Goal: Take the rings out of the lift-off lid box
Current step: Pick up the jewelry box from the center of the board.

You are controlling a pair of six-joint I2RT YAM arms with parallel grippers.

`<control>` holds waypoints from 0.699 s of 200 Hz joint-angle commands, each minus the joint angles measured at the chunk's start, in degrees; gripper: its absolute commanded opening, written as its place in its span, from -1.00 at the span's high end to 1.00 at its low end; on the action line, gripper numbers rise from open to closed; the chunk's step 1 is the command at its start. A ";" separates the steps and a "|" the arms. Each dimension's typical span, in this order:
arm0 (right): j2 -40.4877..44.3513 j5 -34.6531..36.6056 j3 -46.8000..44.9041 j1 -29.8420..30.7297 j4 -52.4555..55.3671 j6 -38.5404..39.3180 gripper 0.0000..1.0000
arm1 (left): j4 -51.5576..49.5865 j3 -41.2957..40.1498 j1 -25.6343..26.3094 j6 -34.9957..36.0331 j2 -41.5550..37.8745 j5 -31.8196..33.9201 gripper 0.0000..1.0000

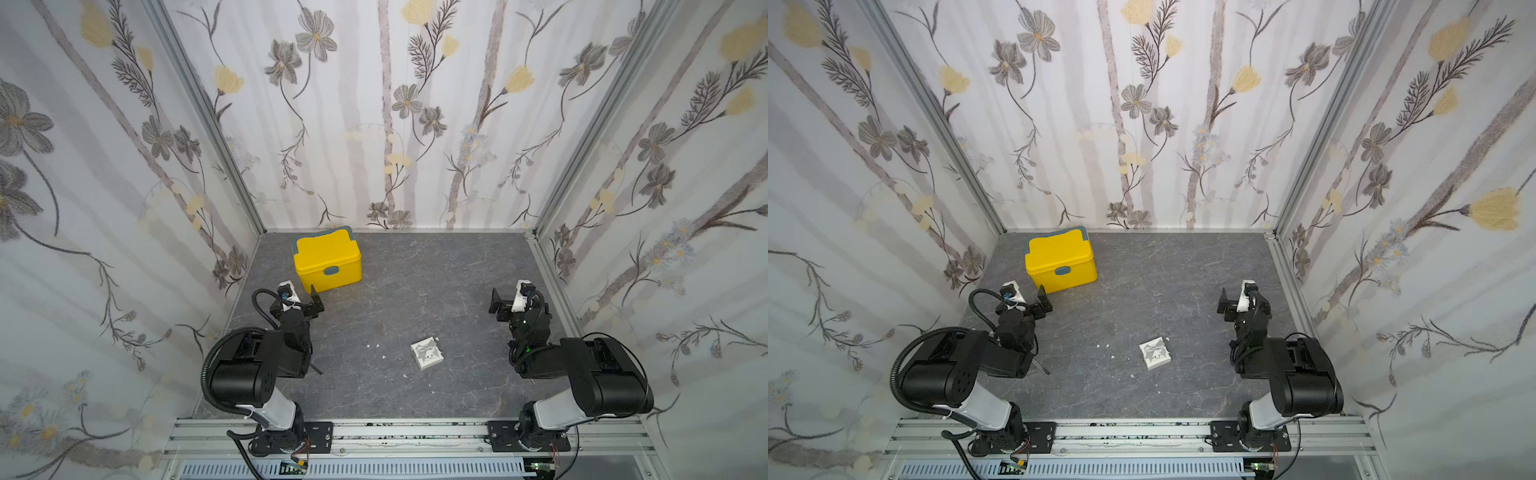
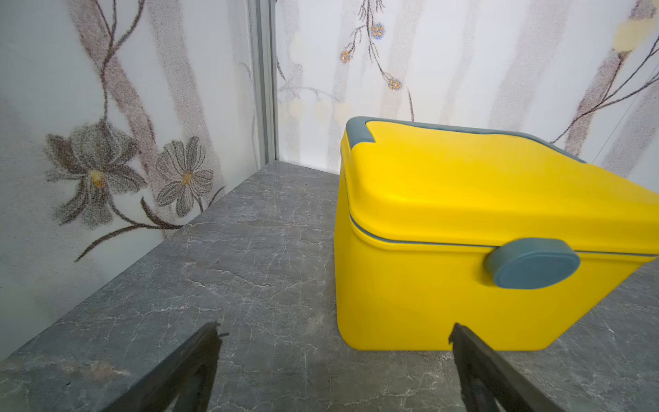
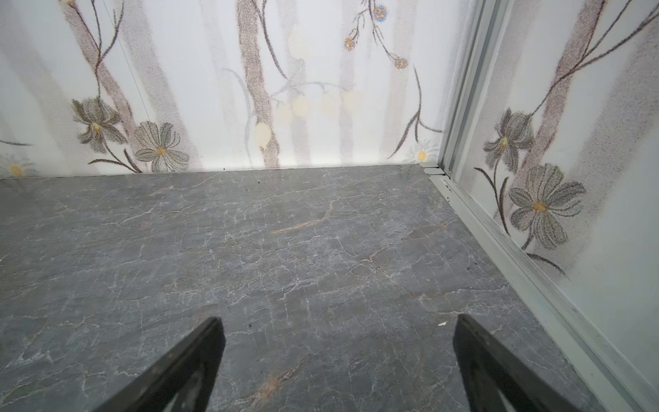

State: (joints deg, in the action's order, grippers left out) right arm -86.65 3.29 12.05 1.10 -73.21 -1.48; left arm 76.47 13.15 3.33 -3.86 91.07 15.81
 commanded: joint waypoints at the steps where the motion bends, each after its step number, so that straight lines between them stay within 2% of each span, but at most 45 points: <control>1: 0.17 -0.81 -0.11 -0.05 -1.15 0.05 -0.99 | 2.11 -0.14 0.01 -0.36 0.12 0.54 -1.00; 140: 0.08 -0.92 0.16 -0.14 -0.79 0.07 -0.99 | 1.89 -0.03 0.01 -0.32 0.07 0.42 -1.00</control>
State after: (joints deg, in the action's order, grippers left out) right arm -86.65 2.92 11.99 1.02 -73.03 -1.50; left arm 76.47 13.15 3.33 -3.86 91.07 15.81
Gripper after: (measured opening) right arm 0.995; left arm 0.994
